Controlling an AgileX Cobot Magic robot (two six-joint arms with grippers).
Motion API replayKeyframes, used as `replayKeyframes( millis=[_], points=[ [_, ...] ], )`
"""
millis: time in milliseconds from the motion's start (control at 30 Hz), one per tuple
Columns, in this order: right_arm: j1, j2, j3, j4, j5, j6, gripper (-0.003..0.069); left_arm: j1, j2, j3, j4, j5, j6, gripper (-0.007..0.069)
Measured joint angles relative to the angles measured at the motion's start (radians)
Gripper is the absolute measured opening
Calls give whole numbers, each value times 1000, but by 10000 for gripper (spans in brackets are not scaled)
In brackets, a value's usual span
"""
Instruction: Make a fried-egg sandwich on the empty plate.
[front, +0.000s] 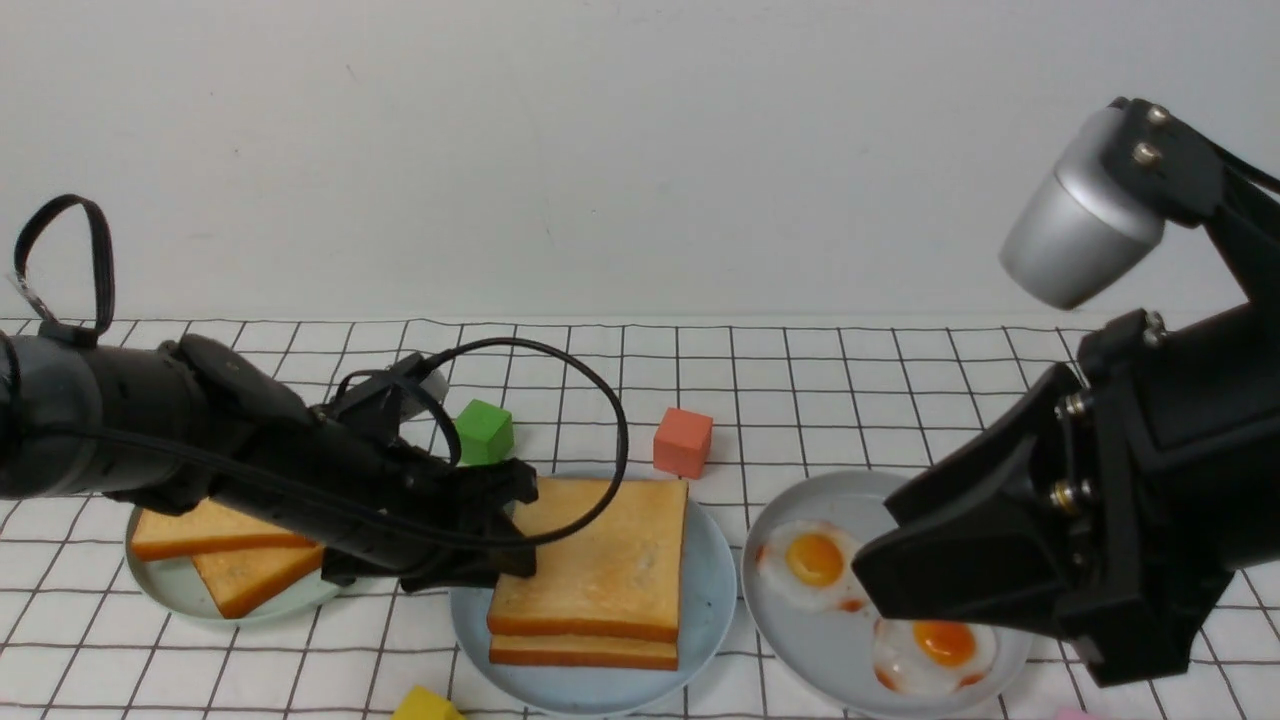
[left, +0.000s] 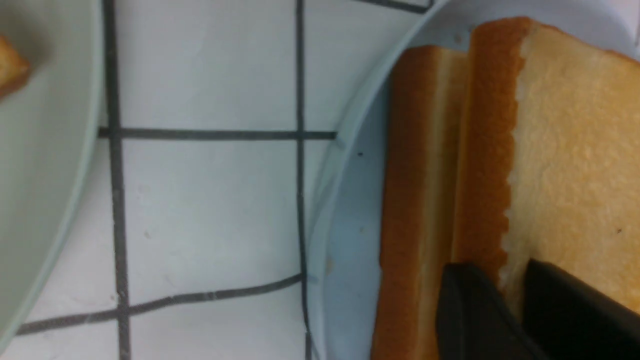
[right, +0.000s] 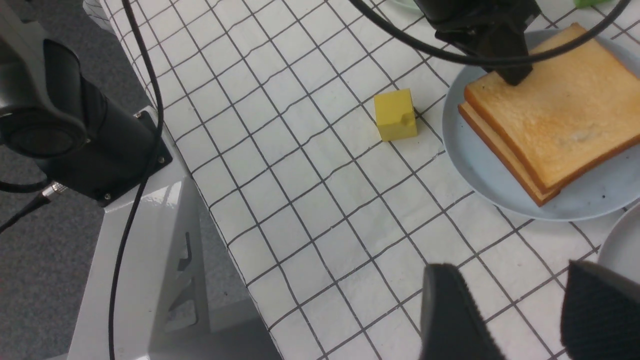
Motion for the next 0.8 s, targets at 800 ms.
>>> replayKeyframes(
  millis=[800],
  points=[
    [0,0,0,-96,-19,83,72,0,-105,-9,56,51,0,377]
  ],
)
